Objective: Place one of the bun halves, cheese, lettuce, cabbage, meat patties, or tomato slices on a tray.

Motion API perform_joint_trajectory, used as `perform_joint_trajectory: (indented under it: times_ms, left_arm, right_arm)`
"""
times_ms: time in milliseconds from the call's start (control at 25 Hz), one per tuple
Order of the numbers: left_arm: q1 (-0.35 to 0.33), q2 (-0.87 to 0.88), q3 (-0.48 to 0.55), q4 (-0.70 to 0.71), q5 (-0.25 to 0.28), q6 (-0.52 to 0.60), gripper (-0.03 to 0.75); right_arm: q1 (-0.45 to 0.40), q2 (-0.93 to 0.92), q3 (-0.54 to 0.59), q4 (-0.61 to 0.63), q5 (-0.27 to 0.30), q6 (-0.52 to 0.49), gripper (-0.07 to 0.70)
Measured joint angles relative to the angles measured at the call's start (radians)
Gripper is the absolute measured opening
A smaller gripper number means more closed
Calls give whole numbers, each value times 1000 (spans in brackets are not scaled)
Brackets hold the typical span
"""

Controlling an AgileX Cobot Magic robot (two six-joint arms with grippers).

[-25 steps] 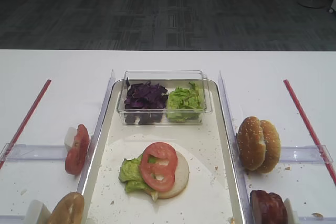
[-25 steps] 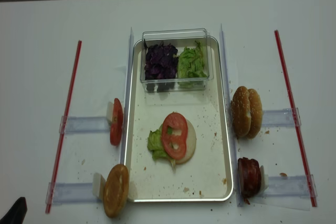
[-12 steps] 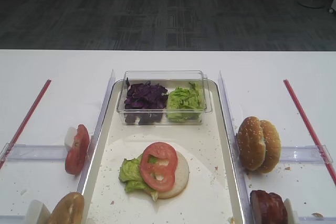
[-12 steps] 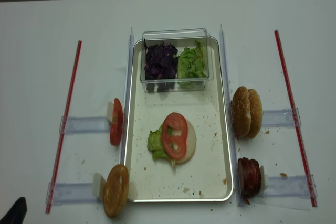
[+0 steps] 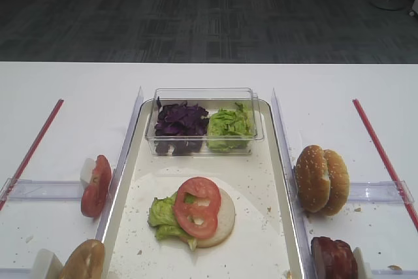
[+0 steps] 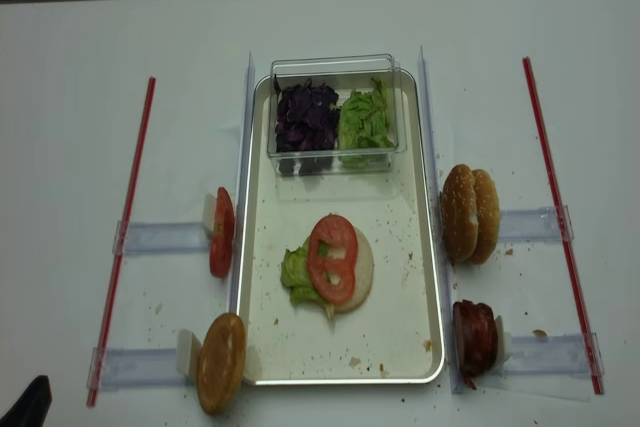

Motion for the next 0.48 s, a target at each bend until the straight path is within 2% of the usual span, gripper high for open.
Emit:
perform_joint_trajectory:
  times_ms: [480]
  left_arm:
    - [0, 0, 0, 0, 0, 0, 472]
  right_arm:
    - [0, 0, 0, 0, 0, 0, 193]
